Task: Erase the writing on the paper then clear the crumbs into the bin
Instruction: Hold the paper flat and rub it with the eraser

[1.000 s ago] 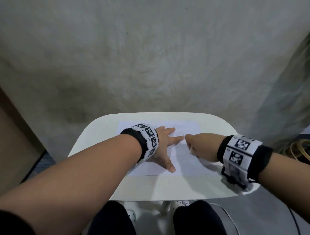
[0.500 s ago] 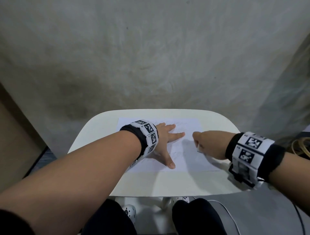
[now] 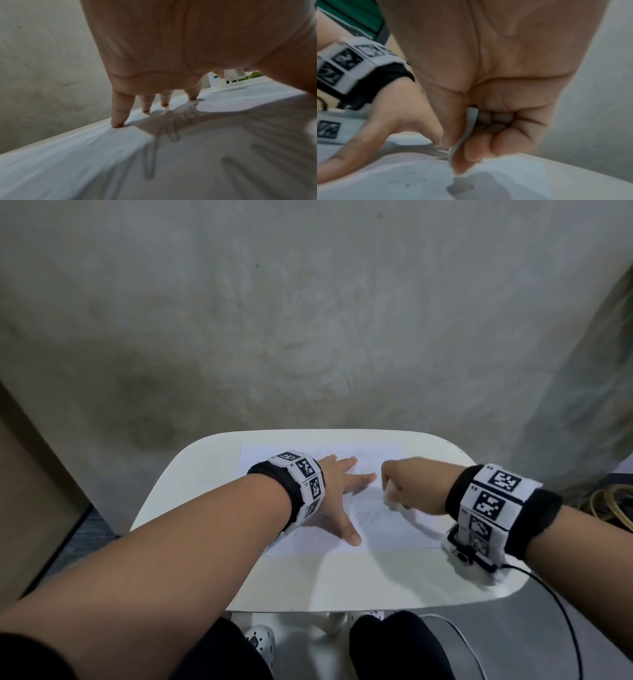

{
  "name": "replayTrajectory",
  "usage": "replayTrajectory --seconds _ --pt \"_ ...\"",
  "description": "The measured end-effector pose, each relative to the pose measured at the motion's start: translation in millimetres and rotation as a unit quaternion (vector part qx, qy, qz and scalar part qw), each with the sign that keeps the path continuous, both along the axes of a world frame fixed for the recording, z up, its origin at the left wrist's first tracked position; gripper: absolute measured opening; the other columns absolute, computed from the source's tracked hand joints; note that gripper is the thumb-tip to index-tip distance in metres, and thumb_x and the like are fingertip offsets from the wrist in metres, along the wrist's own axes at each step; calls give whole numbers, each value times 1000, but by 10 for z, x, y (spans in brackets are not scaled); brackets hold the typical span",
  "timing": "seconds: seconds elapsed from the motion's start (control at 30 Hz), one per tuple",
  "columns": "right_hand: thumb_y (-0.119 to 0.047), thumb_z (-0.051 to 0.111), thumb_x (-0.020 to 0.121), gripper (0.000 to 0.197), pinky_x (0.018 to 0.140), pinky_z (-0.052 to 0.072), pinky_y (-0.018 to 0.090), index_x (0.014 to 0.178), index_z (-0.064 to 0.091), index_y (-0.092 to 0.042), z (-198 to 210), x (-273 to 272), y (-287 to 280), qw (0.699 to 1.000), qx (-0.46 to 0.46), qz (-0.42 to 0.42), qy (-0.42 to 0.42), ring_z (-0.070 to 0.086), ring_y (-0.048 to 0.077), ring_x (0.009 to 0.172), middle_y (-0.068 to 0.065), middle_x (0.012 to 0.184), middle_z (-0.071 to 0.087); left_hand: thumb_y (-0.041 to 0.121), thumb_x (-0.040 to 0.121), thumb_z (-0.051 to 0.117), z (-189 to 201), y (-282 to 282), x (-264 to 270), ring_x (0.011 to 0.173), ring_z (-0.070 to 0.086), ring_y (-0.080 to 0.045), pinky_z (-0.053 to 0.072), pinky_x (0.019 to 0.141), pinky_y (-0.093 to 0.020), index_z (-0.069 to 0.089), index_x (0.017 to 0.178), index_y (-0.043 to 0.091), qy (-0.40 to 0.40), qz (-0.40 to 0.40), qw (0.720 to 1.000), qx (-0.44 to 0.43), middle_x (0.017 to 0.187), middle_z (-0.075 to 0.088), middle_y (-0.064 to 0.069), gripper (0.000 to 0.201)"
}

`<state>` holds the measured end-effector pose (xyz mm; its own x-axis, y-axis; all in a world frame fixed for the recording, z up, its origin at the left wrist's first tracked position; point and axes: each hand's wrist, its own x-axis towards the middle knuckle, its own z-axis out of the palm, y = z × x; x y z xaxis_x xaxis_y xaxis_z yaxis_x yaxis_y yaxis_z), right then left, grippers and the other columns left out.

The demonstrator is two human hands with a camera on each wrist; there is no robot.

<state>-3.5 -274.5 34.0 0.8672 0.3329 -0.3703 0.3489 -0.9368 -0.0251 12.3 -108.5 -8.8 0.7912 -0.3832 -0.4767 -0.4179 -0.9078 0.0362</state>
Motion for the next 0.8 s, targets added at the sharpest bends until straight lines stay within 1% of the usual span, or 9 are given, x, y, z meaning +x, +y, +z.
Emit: replayTrajectory --seconds 0.07,0.13,0.27,0.37,0.5,0.57,0.63,0.7,0.8 --pt "-19 56 87 13 78 48 32 95 62 -10 25 66 -13 1000 -20 -1 0 65 24 93 4 93 72 79 66 69 23 -34 29 151 -17 -26 3 117 -63 -12 151 51 6 8 1000 -6 163 -21 9 120" --pt "-20 53 90 21 79 48 31 103 65 -8 2 78 2 998 -62 1 9 65 25 96 6 98 72 79 65 70 52 -32 47 151 -18 -26 1 116 -63 -12 150 52 9 4 1000 -9 163 -22 9 121" --pt "-20 51 93 19 84 47 33 110 49 -11 -74 58 23 994 -109 13 -8 58 25 93 7 107 64 72 68 73 60 77 50 151 -17 -26 -1 116 -60 -13 151 51 14 -16 1000 -2 163 -23 10 121" --pt "-17 62 87 49 75 45 28 130 39 -10 -231 -91 167 985 -149 85 -13 62 24 98 3 110 63 69 70 74 24 96 6 150 -19 -25 0 117 -58 -12 151 52 1 -13 1000 -13 162 -22 12 120" --pt "-20 50 96 36 81 40 29 130 45 -8 -74 -38 216 990 -122 70 10 59 26 105 8 121 61 71 68 72 6 100 24 150 -20 -23 1 117 -60 -11 151 51 3 -14 1000 -8 162 -24 14 120" --pt "-17 59 90 52 84 44 30 138 38 -9 -33 -68 254 980 -177 94 -17 59 25 107 5 124 60 71 68 73 -1 99 25 150 -20 -23 1 117 -59 -10 151 52 5 -10 1000 -10 162 -24 14 119" --pt "-13 65 86 66 78 45 28 143 33 -8 -86 -163 321 968 -211 133 3 57 24 112 -2 126 55 70 68 74 -3 89 13 150 -20 -24 0 118 -57 -11 151 53 2 -10 1000 -16 162 -23 12 120" --pt "-16 57 93 47 73 43 27 137 41 -7 -92 -112 290 977 -166 131 19 58 25 103 -1 125 57 69 69 74 6 94 13 150 -21 -24 0 118 -57 -11 151 52 5 -12 1000 -16 162 -23 13 119" --pt "-17 59 92 42 85 48 30 130 44 -7 -46 -48 260 983 -162 89 -17 62 25 104 7 115 64 69 70 73 23 96 7 150 -21 -24 0 117 -59 -10 152 50 6 -15 1000 -8 162 -24 13 118"
